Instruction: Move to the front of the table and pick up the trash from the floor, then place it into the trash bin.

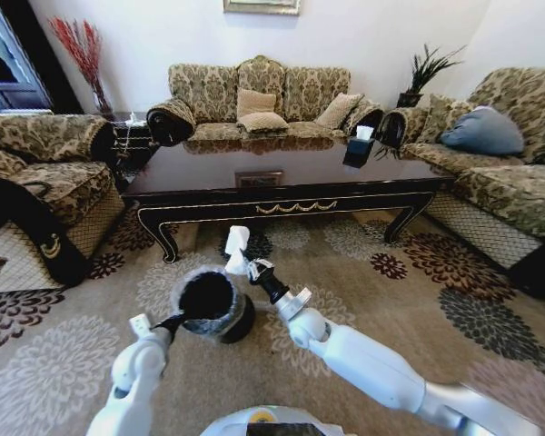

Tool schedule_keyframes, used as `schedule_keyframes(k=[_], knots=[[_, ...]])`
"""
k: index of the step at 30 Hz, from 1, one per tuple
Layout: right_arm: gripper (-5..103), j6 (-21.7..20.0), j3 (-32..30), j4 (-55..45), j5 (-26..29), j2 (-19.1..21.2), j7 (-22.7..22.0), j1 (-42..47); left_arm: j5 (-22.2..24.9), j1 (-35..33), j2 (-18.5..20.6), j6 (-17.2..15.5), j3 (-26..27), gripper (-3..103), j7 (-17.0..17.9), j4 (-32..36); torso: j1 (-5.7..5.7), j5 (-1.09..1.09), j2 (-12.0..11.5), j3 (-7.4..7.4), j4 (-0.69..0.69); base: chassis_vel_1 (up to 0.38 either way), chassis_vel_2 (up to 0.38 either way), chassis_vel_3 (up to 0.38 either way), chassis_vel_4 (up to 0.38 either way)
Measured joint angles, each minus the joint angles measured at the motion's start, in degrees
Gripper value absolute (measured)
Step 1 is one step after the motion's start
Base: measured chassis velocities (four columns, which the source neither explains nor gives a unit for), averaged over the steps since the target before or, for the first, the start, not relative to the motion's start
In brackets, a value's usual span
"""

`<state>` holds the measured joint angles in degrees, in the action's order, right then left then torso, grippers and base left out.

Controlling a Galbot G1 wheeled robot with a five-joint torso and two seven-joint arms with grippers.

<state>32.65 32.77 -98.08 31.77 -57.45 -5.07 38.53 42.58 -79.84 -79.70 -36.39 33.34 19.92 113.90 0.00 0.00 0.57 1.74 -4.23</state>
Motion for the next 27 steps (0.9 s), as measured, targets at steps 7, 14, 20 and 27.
schedule_keyframes(k=[7, 14, 20, 27], knots=[[0, 2.3, 3.3, 1.5, -5.6, 1.6, 0.1, 2.1, -0.9, 1.6, -0.7, 1.6, -1.5, 2, -1.1, -1.5, 0.00, 0.01, 0.0, 0.00, -0.02, 0.000, 0.000, 0.000, 0.000], [8, 1.2, 3.5, 3.0, -8.5, 2.5, -3.8, 2.4, 0.1, 1.1, -0.5, 1.4, -0.9, 2, -1.1, 0.8, 0.00, 0.01, 0.0, 0.00, 0.00, 0.000, 0.000, 0.000, 0.000], [29, 0.3, 3.4, 3.1, -9.1, 3.2, -4.2, 2.7, 0.4, 0.1, -0.2, 1.0, 0.1, 2, -1.1, 2.2, 0.00, 0.00, 0.0, 0.00, 0.00, 0.000, 0.000, 0.000, 0.000], [56, 0.9, 2.6, 2.9, -10.9, 3.9, -3.4, 3.0, 1.1, -0.3, 0.1, 0.8, 1.6, 2, -0.9, 2.5, 0.00, 0.00, 0.0, 0.00, 0.00, 0.000, 0.000, 0.000, 0.000]])
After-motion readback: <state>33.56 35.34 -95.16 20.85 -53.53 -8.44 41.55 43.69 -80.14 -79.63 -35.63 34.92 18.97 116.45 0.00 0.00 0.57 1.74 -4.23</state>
